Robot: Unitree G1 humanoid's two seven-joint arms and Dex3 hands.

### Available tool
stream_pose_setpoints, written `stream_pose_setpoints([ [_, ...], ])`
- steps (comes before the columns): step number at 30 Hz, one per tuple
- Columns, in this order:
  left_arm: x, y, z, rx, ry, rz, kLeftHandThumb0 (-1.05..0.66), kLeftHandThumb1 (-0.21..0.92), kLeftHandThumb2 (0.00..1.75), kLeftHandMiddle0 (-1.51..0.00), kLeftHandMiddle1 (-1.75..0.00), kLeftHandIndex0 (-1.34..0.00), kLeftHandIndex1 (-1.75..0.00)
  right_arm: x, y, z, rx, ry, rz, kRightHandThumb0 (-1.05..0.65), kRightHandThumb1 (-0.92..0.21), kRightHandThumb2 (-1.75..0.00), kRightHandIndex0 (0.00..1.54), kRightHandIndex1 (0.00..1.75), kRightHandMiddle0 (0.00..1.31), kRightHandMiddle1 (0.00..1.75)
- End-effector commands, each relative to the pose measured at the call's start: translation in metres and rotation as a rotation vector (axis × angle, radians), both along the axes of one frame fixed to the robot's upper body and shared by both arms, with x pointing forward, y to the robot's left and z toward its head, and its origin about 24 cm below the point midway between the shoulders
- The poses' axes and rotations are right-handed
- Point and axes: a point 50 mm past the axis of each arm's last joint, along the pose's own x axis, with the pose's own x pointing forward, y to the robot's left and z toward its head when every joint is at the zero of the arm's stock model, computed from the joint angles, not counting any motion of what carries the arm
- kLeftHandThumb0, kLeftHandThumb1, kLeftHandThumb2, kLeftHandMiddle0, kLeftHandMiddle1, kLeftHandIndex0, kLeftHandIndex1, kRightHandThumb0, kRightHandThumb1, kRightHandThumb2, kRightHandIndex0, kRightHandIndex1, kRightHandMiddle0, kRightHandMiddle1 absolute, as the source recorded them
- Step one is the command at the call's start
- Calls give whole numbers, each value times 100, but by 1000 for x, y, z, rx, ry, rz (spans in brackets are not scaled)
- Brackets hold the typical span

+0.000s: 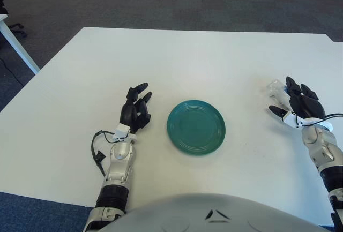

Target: Put the bottle into the plate.

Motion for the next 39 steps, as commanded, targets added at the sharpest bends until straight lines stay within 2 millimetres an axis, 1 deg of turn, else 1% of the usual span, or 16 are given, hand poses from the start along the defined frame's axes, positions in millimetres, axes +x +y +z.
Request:
stream_pose_setpoints([
  [1, -17, 5, -20, -14, 116, 10, -71, 92, 86, -71, -2, -22, -78, -4, 5, -15, 35, 52, -4, -105, -92, -70, 1, 0, 0, 0],
  [10, -19, 11, -20, -4, 124, -1, -72, 92, 87, -70, -1, -22, -77, 3, 8, -12, 60, 34, -4, -105, -92, -71, 3, 1, 2, 1],
  [14, -21, 14, -19, -4, 120, -1, -72, 92, 88, -69, -1, -23, -77, 9, 6, -11, 69, 36, -14, -105, -92, -71, 3, 1, 3, 2],
  [23, -23, 16, -19, 4, 122, 3, -72, 92, 89, -72, -2, -25, -77, 14, 4, -11, 72, 39, -18, -105, -92, -70, 6, 1, 5, 3],
  [30, -24, 17, -19, -3, 125, 5, -72, 92, 90, -75, -4, -27, -78, 15, 4, -11, 80, 30, -17, -105, -92, -71, 8, 2, 6, 4],
  [39, -25, 17, -18, 1, 124, 3, -73, 92, 92, -75, -3, -27, -78, 13, 4, -12, 91, 20, -17, -105, -92, -72, 10, 2, 8, 6],
])
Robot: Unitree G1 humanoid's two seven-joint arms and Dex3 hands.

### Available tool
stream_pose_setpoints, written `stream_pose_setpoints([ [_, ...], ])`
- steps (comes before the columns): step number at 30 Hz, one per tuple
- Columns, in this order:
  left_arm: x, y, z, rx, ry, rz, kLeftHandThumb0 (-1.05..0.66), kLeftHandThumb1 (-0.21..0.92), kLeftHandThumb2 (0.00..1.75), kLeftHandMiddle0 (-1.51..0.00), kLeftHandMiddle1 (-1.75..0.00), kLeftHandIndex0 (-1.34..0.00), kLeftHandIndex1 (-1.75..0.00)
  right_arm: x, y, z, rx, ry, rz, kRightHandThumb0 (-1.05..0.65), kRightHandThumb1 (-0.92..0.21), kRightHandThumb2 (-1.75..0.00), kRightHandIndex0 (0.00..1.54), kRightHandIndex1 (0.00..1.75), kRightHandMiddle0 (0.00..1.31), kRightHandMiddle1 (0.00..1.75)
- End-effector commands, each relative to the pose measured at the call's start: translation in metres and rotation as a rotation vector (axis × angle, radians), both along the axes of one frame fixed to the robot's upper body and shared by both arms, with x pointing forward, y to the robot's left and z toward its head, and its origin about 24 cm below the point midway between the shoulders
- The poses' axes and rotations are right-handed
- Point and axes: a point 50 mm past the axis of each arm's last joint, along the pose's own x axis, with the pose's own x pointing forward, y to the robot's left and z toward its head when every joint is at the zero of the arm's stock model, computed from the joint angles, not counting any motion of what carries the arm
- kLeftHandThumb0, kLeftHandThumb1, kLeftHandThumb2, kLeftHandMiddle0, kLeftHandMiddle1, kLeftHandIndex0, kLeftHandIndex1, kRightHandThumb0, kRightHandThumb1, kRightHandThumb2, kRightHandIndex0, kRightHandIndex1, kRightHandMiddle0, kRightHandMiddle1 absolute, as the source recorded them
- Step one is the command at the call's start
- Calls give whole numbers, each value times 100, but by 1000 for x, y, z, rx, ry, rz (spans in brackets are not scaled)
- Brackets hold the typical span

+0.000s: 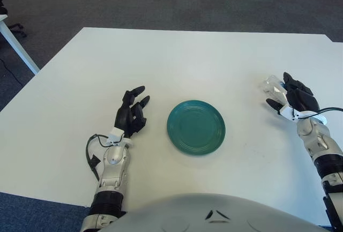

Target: Put the bottle into the plate.

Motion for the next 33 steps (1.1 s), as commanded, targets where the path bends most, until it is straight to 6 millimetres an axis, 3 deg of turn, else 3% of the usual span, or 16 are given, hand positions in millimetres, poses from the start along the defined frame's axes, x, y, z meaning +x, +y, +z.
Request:
stream_pose_setpoints([
  [1, -16, 4, -18, -1, 108, 12, -72, 92, 91, -75, -3, -26, -78, -6, 3, -12, 34, 42, -5, -105, -92, -71, 12, 3, 9, 7],
  [4, -17, 5, -17, 1, 100, 8, -72, 92, 91, -74, -2, -25, -77, -9, 1, -14, 70, 12, -27, -105, -92, -70, 18, 2, 12, 11],
  [8, -18, 5, -16, 10, 90, 5, -73, 92, 92, -72, -1, -23, -77, -12, -1, -14, 106, -45, -48, -105, -92, -63, 31, 1, 3, 52],
  [19, -19, 2, -9, 3, 36, 7, -72, 92, 91, -77, -3, -25, -78, -22, -18, 4, 81, -187, -64, -94, -92, -38, 57, 15, 1, 109],
  [21, -19, 2, -7, 4, 14, 1, -72, 92, 91, -79, -4, -27, -79, -23, -19, 5, 72, -199, -63, -90, -92, -32, 48, 50, 1, 126],
  [22, -19, 1, -7, 8, 14, -4, -72, 92, 91, -79, -5, -27, -80, -24, -20, 7, 67, -208, -64, -89, -92, -31, 47, 56, 1, 129],
  [24, -19, 0, -6, 6, -17, -28, -72, 92, 92, -80, -5, -29, -81, -27, -24, 11, 57, -226, -66, -84, -92, -25, 38, 87, 1, 143],
  [28, -19, 0, -4, -9, -69, -60, -72, 92, 93, -80, -5, -31, -82, -32, -28, 22, 43, -261, -72, -80, -92, -18, 33, 117, 1, 158],
  [33, -19, 0, -1, -50, -116, -78, -71, 92, 95, -76, -3, -31, -82, -35, -30, 28, 20, -286, -85, -77, -92, -10, 39, 159, 5, 172],
])
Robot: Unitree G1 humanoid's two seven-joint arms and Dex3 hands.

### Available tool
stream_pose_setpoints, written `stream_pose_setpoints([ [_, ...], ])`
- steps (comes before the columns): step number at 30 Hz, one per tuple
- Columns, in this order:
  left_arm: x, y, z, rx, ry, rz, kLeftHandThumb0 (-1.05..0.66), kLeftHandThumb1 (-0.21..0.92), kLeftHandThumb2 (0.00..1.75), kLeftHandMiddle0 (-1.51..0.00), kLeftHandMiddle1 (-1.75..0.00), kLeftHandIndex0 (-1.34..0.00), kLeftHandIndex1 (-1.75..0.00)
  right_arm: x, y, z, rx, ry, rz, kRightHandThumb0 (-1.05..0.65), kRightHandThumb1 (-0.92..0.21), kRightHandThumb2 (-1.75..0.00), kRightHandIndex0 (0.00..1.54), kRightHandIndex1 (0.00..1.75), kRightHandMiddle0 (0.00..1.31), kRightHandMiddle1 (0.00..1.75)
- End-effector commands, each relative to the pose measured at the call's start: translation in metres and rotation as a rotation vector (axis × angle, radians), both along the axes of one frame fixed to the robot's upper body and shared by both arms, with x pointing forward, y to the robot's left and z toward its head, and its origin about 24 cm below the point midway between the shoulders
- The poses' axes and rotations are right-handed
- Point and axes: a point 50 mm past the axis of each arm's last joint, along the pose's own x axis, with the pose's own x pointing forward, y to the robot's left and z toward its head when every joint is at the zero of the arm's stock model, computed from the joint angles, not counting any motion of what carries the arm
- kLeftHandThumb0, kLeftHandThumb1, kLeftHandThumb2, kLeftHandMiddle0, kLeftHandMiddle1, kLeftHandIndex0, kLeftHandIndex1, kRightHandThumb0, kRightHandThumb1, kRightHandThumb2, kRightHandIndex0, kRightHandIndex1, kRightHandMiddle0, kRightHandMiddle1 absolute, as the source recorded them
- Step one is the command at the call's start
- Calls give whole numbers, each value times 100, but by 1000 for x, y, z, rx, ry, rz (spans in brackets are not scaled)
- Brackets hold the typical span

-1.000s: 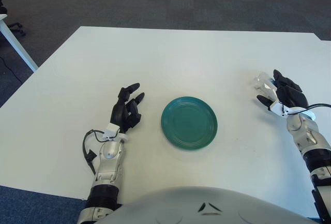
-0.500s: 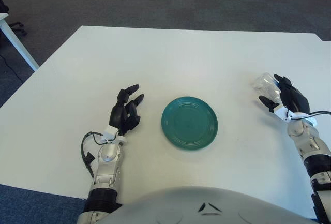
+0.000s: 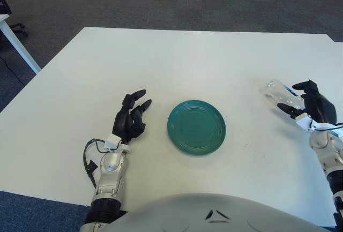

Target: Put the bottle into the plate.

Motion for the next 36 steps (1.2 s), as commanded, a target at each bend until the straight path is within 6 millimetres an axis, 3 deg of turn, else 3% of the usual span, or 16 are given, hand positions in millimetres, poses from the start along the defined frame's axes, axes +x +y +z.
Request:
stream_pose_setpoints([
  [1, -10, 1, -14, -40, 48, -14, -70, 92, 95, -75, -2, -31, -82, -2, -4, 9, -35, -31, -17, -76, -91, -8, 46, 164, 8, 173],
  [7, -10, 2, -13, -77, 37, -23, -65, 92, 95, -69, 0, -27, -80, -6, -10, 19, -110, -24, -17, -74, -89, -5, 69, 174, 23, 174],
  [14, -9, 0, -12, -80, 34, -26, -64, 92, 96, -67, 0, -26, -80, -6, -11, 41, -179, -29, 4, -74, -90, -3, 84, 175, 42, 175],
  [22, -9, -1, -12, -81, 33, -27, -64, 92, 96, -67, 0, -26, -80, -5, -4, 50, -176, -51, 13, -72, -89, -1, 98, 175, 65, 175],
  [32, -8, -2, -11, -81, 32, -27, -64, 92, 96, -67, 0, -26, -80, -6, 0, 49, -154, -81, -21, -27, -88, -5, 108, 175, 81, 175],
  [34, -8, -2, -11, -81, 31, -27, -64, 92, 96, -67, 0, -26, -80, -6, 0, 49, -138, -83, -29, -20, -61, -60, 112, 175, 87, 175],
  [36, -7, -2, -11, -81, 31, -27, -64, 92, 96, -67, 0, -26, -80, -6, 1, 48, -92, -83, -39, -16, -48, -85, 114, 175, 89, 175],
])
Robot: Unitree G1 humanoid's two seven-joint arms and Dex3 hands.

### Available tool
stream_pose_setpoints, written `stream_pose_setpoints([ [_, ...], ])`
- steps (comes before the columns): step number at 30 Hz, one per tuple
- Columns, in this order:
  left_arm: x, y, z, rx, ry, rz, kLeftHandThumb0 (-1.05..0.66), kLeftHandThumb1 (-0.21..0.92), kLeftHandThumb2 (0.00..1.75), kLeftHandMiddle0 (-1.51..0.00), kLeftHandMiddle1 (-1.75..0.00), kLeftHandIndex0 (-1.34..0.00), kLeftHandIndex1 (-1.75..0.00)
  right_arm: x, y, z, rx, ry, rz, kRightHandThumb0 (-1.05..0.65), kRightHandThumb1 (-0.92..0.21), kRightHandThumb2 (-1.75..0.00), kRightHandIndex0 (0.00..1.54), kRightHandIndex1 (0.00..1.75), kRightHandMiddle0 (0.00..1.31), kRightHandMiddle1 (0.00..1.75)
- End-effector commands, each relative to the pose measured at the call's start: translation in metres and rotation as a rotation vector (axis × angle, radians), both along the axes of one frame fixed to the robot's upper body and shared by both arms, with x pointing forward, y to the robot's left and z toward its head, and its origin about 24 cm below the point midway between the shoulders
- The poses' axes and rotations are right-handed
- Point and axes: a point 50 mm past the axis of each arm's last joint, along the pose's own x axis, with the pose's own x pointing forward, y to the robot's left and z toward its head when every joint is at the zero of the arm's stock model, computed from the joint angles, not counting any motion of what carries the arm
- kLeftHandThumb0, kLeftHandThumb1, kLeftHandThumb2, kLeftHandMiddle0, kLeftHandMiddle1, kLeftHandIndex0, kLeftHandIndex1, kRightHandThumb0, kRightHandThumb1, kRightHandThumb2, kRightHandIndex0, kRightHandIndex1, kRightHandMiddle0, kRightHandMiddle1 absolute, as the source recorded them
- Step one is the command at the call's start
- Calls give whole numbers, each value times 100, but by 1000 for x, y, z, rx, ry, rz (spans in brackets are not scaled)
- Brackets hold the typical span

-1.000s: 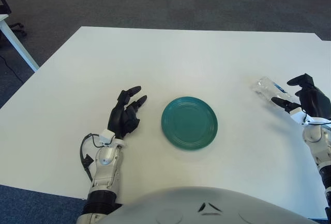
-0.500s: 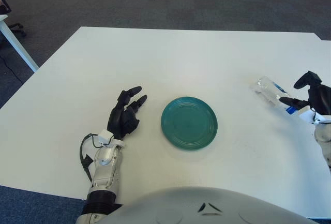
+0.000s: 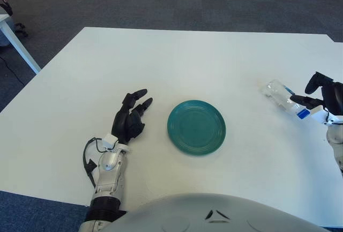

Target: Put the bottle into the plate.

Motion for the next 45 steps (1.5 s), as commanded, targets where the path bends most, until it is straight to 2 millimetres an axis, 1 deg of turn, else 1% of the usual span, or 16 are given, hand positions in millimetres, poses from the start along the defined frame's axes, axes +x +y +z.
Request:
stream_pose_setpoints([
  [1, -9, -2, -14, -19, 76, 5, -64, 92, 96, -67, 0, -26, -80, 0, 1, 3, 54, -19, -19, -14, -43, -95, 115, 175, 91, 175],
  [4, -9, -2, -14, -19, 76, 5, -64, 92, 96, -67, 0, -26, -80, -1, 3, 4, 113, -18, -21, -12, -37, -108, 117, 175, 92, 175],
  [11, -8, -3, -14, -19, 76, 5, -64, 92, 96, -67, 0, -26, -80, 0, 7, 6, 164, -27, -10, -13, -35, -113, 118, 175, 92, 175],
  [13, -8, -3, -14, -19, 76, 5, -64, 92, 96, -67, 0, -26, -80, 0, 7, 7, 179, -22, -4, -21, -45, -95, 112, 175, 89, 175],
  [14, -8, -3, -14, -19, 76, 5, -64, 92, 96, -67, 0, -26, -80, 0, 6, 6, 191, -13, 2, -22, -47, -92, 111, 175, 88, 175],
  [16, -8, -3, -14, -19, 76, 5, -64, 92, 96, -67, 0, -26, -80, 1, 5, 5, 204, 2, 9, -35, -62, -65, 87, 175, 70, 175],
  [17, -8, -3, -14, -19, 76, 5, -64, 92, 96, -67, 0, -26, -80, 1, 4, 4, 205, 22, 14, -35, -64, -66, 80, 175, 65, 172],
  [19, -7, -3, -14, -19, 76, 5, -64, 92, 96, -67, 0, -26, -80, 3, 3, 2, 190, 63, 25, -36, -80, -49, 58, 141, 48, 164],
  [20, -7, -3, -14, -19, 76, 5, -64, 92, 96, -67, 0, -26, -80, 4, 2, 1, 179, 81, 30, -46, -82, -47, 55, 128, 42, 154],
  [21, -7, -2, -14, -19, 77, 5, -64, 92, 96, -67, 0, -26, -80, 4, 2, 1, 172, 91, 33, -59, -86, -44, 53, 103, 34, 139],
  [23, -7, -2, -14, -19, 77, 5, -64, 92, 96, -67, 0, -26, -80, 5, 2, 0, 149, 126, 37, -72, -89, -42, 51, 78, 27, 123],
  [25, -7, -2, -14, -19, 76, 6, -64, 92, 96, -67, 0, -26, -80, 5, 1, -1, 124, 171, 39, -82, -91, -43, 48, 42, 18, 104],
  [28, -7, -1, -13, -19, 76, 6, -64, 92, 96, -67, 0, -26, -80, 7, 8, 4, 86, 225, 51, -93, -92, -48, 38, 16, 8, 85],
  [32, -6, -1, -13, -18, 76, 6, -64, 92, 96, -67, 0, -26, -80, 7, 8, 4, 47, 299, 50, -102, -92, -56, 26, 4, 2, 65],
  [38, -6, 0, -14, -18, 77, 7, -64, 92, 96, -67, 0, -26, -80, 9, 10, 2, 12, 397, 70, -105, -92, -63, 14, 1, 0, 40],
  [45, -6, 2, -14, -18, 78, 7, -64, 92, 96, -67, 0, -26, -80, 10, 10, 1, 0, 458, 85, -105, -92, -65, 7, 0, 0, 26],
])
